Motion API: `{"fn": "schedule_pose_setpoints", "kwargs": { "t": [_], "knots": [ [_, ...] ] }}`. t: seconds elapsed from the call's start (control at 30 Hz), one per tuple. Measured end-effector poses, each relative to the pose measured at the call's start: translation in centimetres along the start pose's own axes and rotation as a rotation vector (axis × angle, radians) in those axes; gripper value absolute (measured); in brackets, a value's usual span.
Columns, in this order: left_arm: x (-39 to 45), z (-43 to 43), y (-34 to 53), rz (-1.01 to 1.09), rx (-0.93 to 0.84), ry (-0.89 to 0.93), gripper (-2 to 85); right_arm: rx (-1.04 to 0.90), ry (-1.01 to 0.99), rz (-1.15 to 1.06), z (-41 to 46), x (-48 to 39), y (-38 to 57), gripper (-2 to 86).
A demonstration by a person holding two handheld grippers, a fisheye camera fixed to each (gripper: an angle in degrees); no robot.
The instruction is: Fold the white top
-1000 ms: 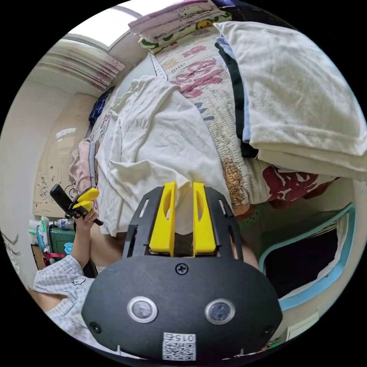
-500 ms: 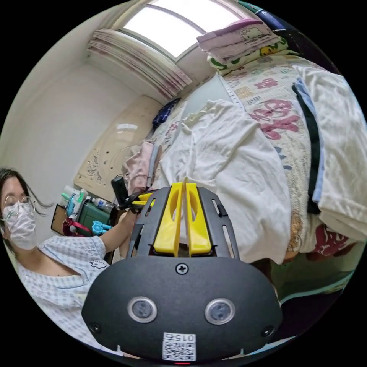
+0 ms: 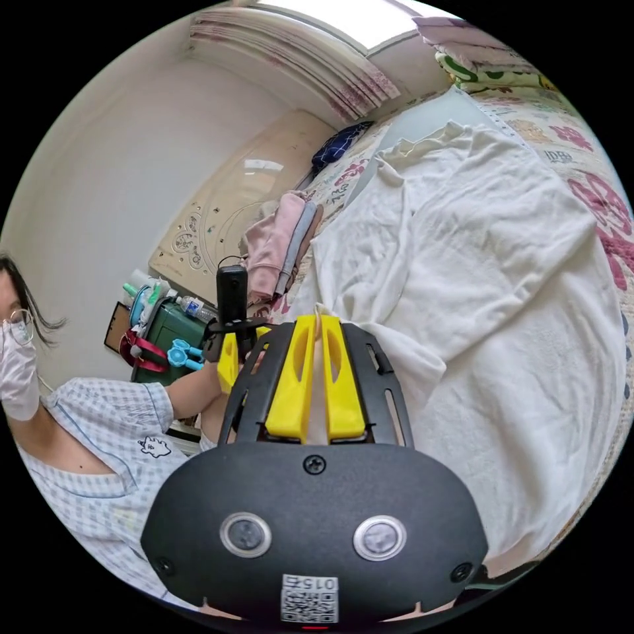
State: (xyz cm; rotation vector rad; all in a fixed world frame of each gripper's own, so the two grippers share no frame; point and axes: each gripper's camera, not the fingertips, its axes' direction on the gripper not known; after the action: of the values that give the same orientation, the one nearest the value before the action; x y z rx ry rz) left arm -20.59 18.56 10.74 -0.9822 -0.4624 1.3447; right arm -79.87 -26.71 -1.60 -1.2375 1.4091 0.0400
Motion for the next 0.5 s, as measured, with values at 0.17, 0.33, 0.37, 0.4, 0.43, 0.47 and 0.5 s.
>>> {"fn": "schedule_pose_setpoints", "kwargs": {
  "t": [0.17,0.33,0.37,0.4,0.43,0.47,0.5],
  "knots": [
    [-1.9,-0.1,0.7,-0.023,-0.037,-0.090,17.2,-0.024,-0.159,0.001,1.5,3.7,2.1,0.6],
    [-2.8,0.4,1.0,-0.039,-0.037,-0.105,16.4,-0.117,-0.092,-0.108,4.6,3.9,4.9,1.0],
    [-2.8,0.6,1.0,-0.037,-0.040,-0.106,16.3,-0.117,-0.098,-0.125,5.1,4.3,5.8,1.2],
    [-2.8,0.7,1.0,-0.036,-0.041,-0.105,16.3,-0.114,-0.097,-0.129,5.2,4.6,6.3,1.3],
    [-2.8,0.8,1.0,-0.030,-0.040,-0.095,16.4,-0.106,-0.091,-0.127,5.5,5.4,7.2,1.4],
    [-2.7,0.7,1.1,-0.023,-0.037,-0.075,16.5,-0.104,-0.092,-0.118,5.8,6.3,8.2,1.6],
    [-2.7,0.7,1.2,-0.022,-0.037,-0.068,16.6,-0.103,-0.099,-0.114,6.0,6.8,8.7,1.6]
  ]
}}
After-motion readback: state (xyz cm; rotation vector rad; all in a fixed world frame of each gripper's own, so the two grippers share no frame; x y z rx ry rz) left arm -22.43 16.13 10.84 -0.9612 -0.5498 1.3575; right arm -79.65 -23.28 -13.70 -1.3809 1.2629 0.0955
